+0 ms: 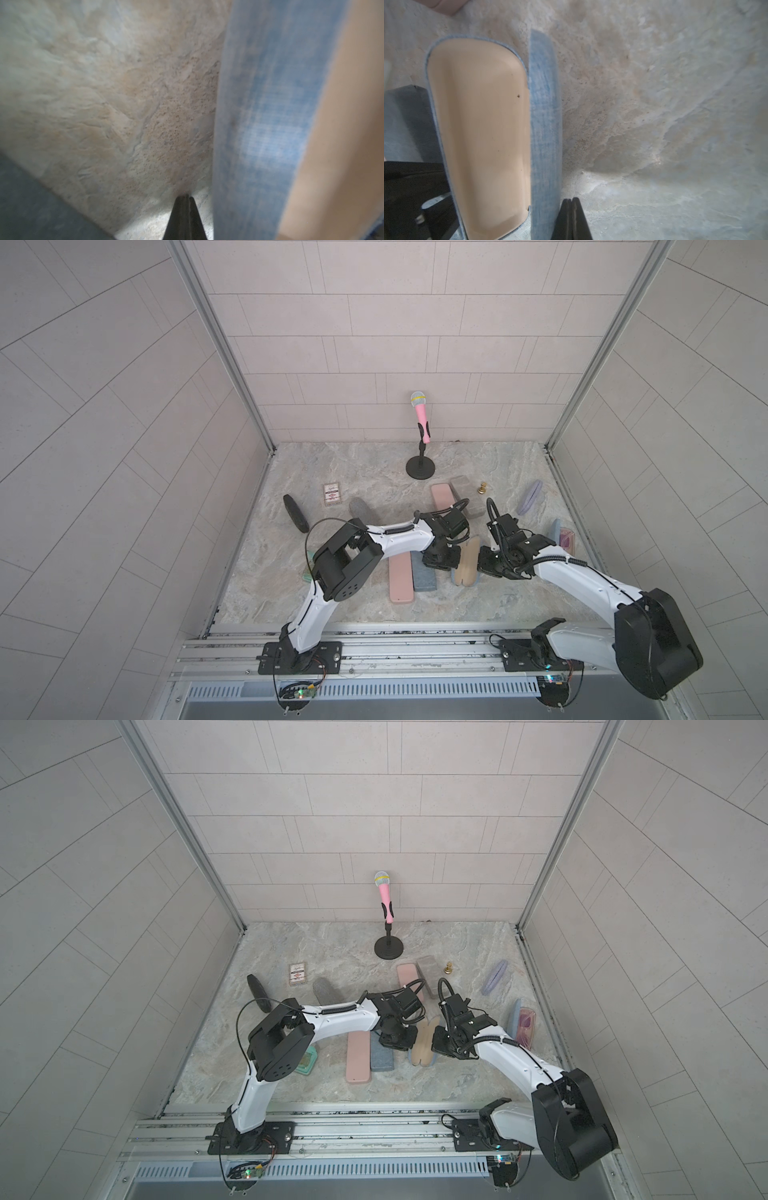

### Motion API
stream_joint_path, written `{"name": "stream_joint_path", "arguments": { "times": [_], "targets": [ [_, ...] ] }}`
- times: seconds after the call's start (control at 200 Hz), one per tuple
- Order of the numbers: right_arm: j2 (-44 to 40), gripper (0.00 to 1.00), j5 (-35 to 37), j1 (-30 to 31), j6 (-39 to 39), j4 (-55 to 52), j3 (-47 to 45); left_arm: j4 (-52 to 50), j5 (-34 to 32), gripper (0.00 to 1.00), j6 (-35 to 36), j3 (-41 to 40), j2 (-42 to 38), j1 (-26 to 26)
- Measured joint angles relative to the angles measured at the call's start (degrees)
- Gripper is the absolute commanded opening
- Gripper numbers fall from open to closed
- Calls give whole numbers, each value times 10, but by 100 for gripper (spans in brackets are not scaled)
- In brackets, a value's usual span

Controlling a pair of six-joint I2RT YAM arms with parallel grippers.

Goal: Close the glasses case
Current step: Close the glasses case at the center of the board.

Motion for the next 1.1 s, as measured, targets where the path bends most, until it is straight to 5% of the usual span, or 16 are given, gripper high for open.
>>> {"name": "stream_joint_path", "arguments": {
  "times": [0.816,1.101],
  "targets": [
    [60,3,-47,32,-70,-5,66,-31,2,0,0,36,4,-13],
    [-56,39,61,39,-38,-66,77,-18,-2,2,5,14,-59,5]
  ]
}}
